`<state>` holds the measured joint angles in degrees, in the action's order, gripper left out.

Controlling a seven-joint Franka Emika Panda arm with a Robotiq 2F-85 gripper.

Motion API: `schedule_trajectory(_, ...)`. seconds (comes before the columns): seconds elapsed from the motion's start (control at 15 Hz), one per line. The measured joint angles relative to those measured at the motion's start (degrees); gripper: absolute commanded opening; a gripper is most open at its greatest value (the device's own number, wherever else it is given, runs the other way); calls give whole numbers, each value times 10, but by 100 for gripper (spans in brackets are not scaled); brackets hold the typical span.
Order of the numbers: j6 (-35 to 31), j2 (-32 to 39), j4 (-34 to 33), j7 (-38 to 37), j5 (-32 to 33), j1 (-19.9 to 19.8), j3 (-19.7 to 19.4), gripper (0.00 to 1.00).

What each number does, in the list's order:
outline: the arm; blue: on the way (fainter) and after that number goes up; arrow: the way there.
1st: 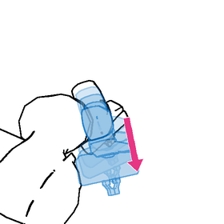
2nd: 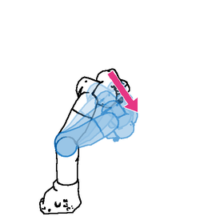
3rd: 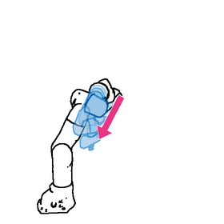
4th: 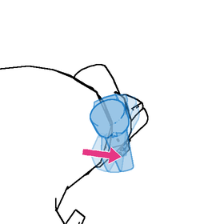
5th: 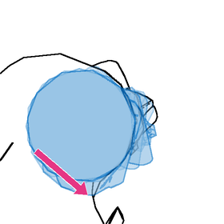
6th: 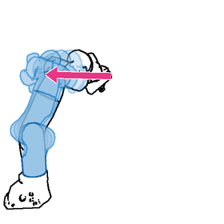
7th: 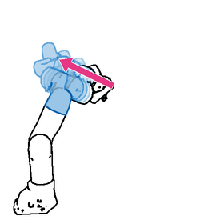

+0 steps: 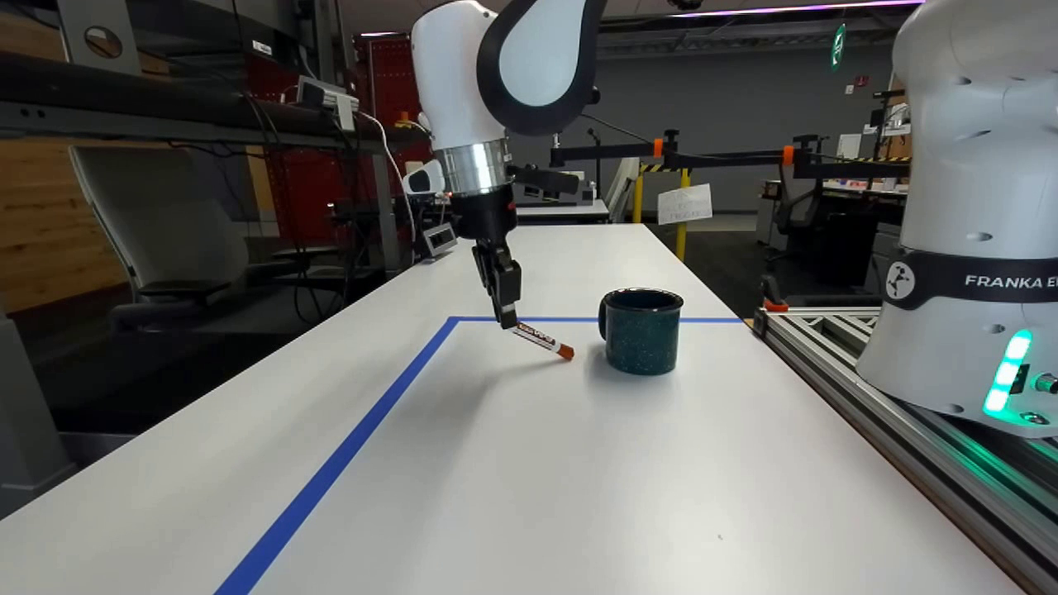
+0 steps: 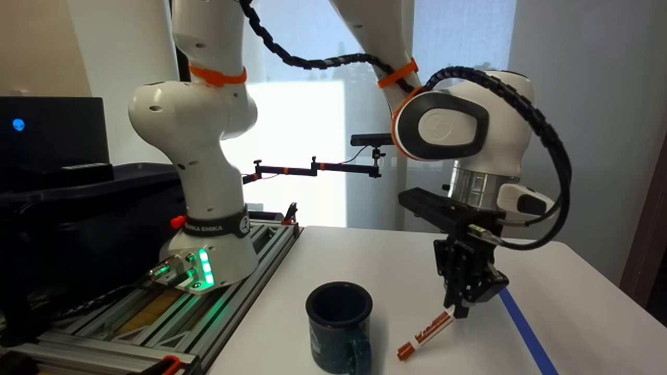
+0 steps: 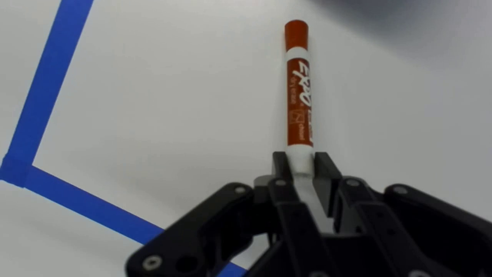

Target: Remove the marker from the mug.

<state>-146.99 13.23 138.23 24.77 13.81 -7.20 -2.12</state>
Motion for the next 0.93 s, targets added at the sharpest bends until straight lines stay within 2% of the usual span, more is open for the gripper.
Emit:
schedule_trajectory(0.07,-21,-2,9,0,-11,-3,0,5)
schedule_trajectory(0.13,-43,-4,19,0,-20,-5,0,47)
schedule_trajectory(0.2,-66,-6,29,0,-25,-7,0,47)
schedule_trajectory(0.4,-123,-13,59,-7,-28,-11,0,68)
schedule_trajectory(0.67,-150,-40,89,-17,-36,-11,1,98)
schedule_trajectory(0.8,-146,-64,100,-33,-36,-9,0,100)
schedule_trajectory(0.93,-120,-92,105,-84,-15,-2,-9,100)
